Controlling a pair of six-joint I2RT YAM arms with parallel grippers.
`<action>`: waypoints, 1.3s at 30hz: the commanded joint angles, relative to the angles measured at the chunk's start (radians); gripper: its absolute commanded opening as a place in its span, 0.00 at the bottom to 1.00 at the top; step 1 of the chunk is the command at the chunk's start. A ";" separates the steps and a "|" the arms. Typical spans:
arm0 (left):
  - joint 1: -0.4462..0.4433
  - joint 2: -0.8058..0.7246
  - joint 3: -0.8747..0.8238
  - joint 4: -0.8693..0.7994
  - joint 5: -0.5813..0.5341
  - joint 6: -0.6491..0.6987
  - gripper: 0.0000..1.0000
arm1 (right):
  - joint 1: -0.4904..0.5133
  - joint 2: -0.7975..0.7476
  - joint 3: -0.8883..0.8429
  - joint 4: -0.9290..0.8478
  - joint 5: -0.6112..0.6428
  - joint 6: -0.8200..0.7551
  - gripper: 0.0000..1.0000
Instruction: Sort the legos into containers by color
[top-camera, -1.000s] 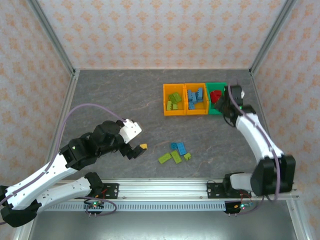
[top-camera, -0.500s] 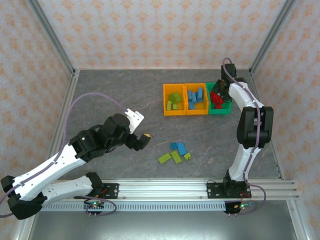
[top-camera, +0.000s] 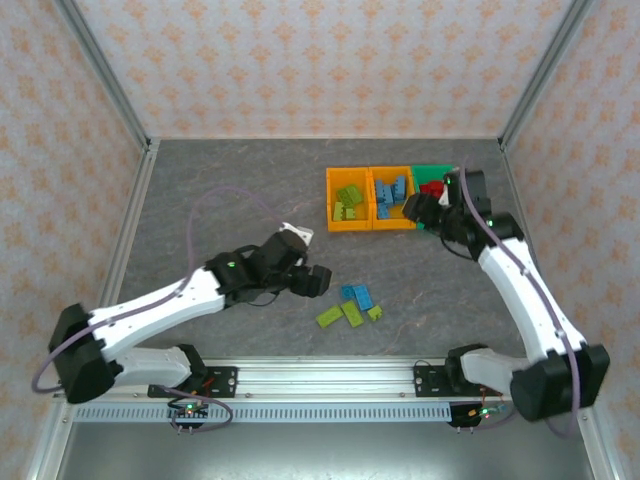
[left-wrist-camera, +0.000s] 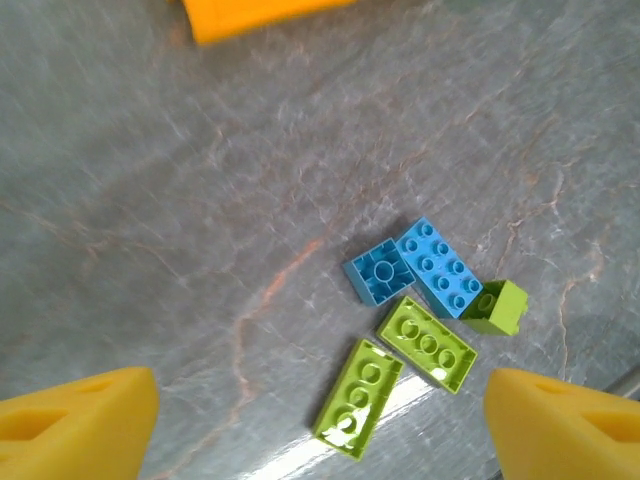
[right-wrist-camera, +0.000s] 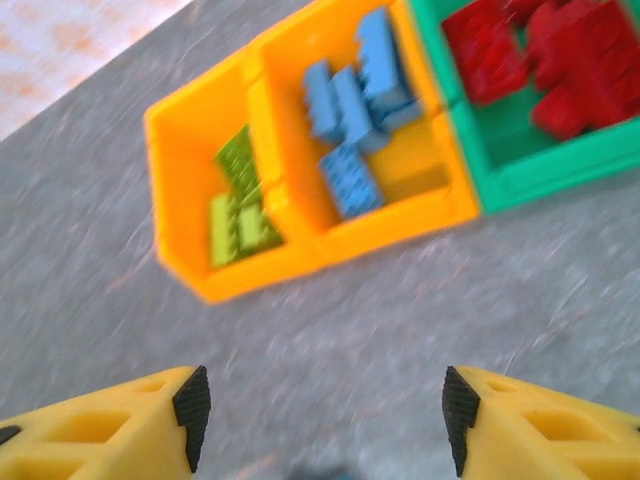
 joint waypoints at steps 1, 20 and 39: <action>-0.040 0.142 0.061 0.057 -0.038 -0.236 0.82 | 0.046 -0.093 -0.067 -0.107 -0.010 0.040 0.66; -0.099 0.581 0.289 0.000 -0.033 -0.302 0.60 | 0.065 -0.183 -0.148 -0.174 0.037 0.047 0.70; -0.088 0.642 0.267 -0.023 -0.088 -0.261 0.46 | 0.065 -0.170 -0.148 -0.173 0.011 0.057 0.70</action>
